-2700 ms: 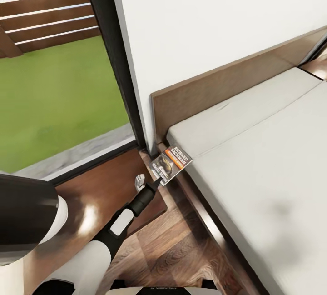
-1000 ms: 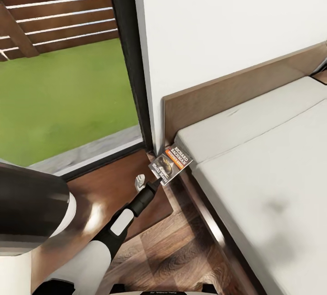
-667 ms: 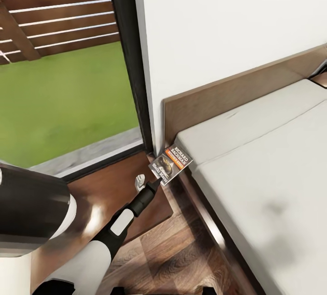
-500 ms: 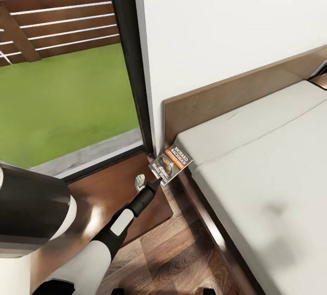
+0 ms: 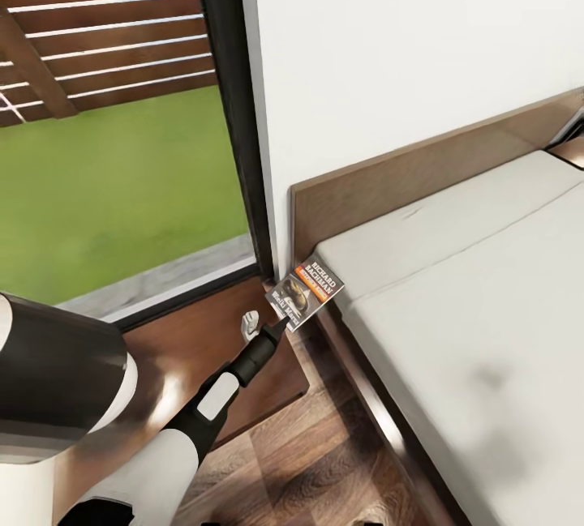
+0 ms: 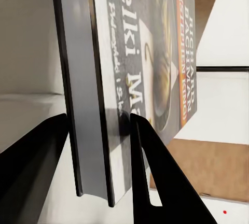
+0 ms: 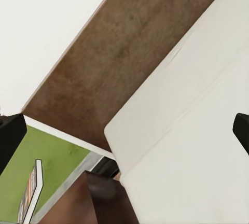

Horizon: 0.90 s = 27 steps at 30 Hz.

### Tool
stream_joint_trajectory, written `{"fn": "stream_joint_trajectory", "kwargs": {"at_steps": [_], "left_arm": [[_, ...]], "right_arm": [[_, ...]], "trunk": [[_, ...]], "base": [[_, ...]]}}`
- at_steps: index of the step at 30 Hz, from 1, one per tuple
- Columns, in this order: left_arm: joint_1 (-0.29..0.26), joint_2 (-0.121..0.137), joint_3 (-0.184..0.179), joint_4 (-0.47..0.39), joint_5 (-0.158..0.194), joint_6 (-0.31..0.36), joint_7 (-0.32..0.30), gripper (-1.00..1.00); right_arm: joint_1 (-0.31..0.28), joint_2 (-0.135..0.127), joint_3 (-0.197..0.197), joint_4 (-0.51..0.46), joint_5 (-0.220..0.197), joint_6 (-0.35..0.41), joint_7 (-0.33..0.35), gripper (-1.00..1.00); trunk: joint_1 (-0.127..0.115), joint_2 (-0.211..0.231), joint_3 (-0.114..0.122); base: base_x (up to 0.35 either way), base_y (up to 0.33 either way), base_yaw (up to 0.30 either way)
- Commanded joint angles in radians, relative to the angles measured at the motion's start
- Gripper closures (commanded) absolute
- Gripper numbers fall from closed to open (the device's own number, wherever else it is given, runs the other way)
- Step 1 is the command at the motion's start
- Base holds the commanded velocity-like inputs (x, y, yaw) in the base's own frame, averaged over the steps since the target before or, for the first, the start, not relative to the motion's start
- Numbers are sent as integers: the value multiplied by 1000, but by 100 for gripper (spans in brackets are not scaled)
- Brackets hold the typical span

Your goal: In the bedroom, move the book from the bed onto either nightstand, and place the two sandals side by side next to the bed.

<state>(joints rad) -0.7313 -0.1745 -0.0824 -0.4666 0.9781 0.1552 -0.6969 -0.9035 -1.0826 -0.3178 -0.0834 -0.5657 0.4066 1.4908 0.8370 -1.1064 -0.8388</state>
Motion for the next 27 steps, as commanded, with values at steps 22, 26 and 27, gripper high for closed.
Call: {"fn": "stream_joint_trajectory", "kwargs": {"at_steps": [22,26,27], "left_arm": [[0,0,0,0,10,10,-3,100],[0,0,0,0,10,10,-3,100],[0,0,0,0,10,10,-3,100]], "right_arm": [[-2,0,2,1,-2,8,3,-100],[-2,0,2,2,-2,8,3,-100],[-2,0,2,2,-2,8,3,-100]], "trunk": [[0,0,35],[0,0,42],[0,0,43]], "base": [[0,0,0],[0,0,0],[0,0,0]]}}
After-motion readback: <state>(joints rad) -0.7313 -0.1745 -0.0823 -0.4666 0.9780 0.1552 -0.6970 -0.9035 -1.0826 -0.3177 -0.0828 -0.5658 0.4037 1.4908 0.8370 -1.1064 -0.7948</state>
